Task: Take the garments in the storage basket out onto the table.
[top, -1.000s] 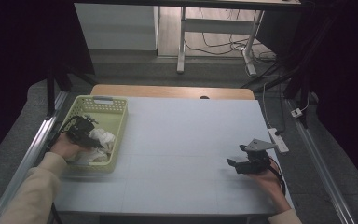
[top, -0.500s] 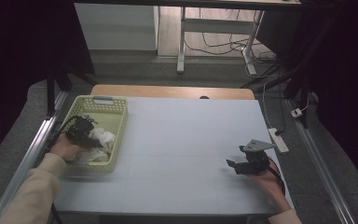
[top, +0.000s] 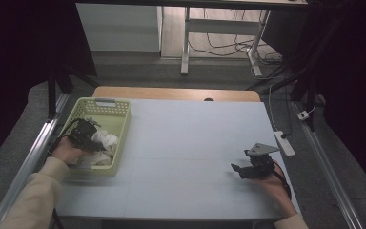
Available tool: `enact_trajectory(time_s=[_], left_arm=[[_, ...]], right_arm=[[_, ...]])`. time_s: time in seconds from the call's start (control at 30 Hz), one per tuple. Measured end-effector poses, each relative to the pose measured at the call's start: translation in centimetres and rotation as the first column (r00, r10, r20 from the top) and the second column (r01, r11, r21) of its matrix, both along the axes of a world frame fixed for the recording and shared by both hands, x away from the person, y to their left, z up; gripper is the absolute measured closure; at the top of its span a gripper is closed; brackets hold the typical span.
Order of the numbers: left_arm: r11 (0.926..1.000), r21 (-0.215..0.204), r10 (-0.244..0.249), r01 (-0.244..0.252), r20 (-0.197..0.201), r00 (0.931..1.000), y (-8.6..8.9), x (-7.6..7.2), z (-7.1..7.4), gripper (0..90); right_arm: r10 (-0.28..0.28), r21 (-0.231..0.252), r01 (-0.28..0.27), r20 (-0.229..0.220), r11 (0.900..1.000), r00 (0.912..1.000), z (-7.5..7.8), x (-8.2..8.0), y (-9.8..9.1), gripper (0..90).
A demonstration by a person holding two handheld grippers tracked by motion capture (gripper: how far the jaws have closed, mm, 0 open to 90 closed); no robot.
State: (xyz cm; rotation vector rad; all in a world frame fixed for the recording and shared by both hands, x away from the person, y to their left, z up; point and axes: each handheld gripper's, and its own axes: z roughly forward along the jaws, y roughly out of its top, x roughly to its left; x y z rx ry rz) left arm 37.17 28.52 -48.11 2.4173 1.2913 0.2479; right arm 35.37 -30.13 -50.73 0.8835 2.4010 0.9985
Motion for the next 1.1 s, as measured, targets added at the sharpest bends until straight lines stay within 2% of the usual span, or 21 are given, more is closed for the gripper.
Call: enact_trajectory(time_s=[0.23,0.4,0.6,0.9,1.1], left_arm=[[0.9998,0.02,-0.006,0.006,0.01,0.9999,-0.3,-0.1,-0.1,46.2],[0.9997,0.024,-0.005,0.004,0.016,0.9999,-0.4,-0.3,-0.1,46.1],[0.9995,0.031,-0.006,0.005,0.032,0.9995,-0.5,-0.4,0.0,46.4],[0.9999,-0.001,0.013,-0.013,0.102,0.9947,-0.3,-0.7,1.6,46.7],[0.9979,-0.056,0.044,-0.034,0.177,0.9833,0.2,-0.9,3.8,46.7]], right_arm=[[-0.003,-0.016,0.003,-0.003,0.9999,1.0,-0.2,0.0,0.1,18.0],[-0.002,-0.053,0.002,0.0,0.9986,1.0,-0.5,-0.2,0.5,17.4],[-0.006,-0.046,0.006,0.0,0.9989,1.0,-0.5,-0.1,0.4,17.7],[-0.007,-0.047,0.007,0.006,0.9989,1.0,-0.4,-0.2,0.4,17.7],[-0.004,-0.042,0.004,0.003,0.9991,1.0,-0.3,-0.2,0.4,17.9]])
